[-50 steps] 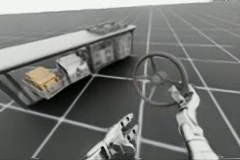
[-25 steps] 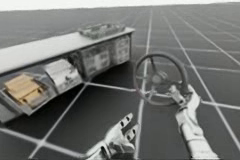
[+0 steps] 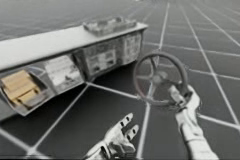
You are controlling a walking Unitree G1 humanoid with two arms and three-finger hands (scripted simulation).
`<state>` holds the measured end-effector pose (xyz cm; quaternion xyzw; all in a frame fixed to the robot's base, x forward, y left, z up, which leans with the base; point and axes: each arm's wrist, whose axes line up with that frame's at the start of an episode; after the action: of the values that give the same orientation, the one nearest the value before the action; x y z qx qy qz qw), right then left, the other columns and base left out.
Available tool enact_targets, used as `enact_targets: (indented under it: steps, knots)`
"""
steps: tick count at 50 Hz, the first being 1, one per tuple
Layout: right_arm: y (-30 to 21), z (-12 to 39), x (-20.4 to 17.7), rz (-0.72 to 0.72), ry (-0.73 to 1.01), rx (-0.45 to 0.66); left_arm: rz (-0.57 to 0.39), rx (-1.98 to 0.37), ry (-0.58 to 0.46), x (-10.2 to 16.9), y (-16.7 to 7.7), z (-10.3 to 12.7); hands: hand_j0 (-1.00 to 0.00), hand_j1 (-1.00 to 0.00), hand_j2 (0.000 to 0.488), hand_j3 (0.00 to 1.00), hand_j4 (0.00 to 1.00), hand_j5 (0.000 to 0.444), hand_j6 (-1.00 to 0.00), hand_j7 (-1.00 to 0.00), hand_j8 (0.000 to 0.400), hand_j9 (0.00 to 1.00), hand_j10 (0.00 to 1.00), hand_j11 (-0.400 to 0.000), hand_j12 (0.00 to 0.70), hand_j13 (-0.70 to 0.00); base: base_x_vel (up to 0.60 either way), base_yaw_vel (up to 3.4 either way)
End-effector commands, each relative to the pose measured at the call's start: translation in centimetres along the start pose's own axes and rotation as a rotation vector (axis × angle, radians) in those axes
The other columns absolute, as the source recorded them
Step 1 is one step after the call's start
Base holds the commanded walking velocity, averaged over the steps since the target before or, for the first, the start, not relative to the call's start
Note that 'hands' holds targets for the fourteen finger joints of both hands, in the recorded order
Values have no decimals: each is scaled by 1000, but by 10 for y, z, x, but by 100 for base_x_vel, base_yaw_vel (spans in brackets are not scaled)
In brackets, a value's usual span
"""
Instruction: Pick up and drop off the object
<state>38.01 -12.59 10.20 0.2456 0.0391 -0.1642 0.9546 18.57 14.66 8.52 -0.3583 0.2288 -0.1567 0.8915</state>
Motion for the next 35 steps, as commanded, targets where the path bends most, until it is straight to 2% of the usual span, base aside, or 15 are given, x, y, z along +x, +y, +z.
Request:
enact_targets:
  steps: [1,35]
  knots:
    - [5,9,0,27,-31,40,-2,23,-6,-1,-5,3,0,0,0,1000,1000,0,0,0,0,1000,1000,-400,0,-700,40,38]
    - [5,9,0,27,-31,40,-2,23,-6,-1,-5,3,0,0,0,1000,1000,0,0,0,0,1000,1000,-400,0,-700,39,38]
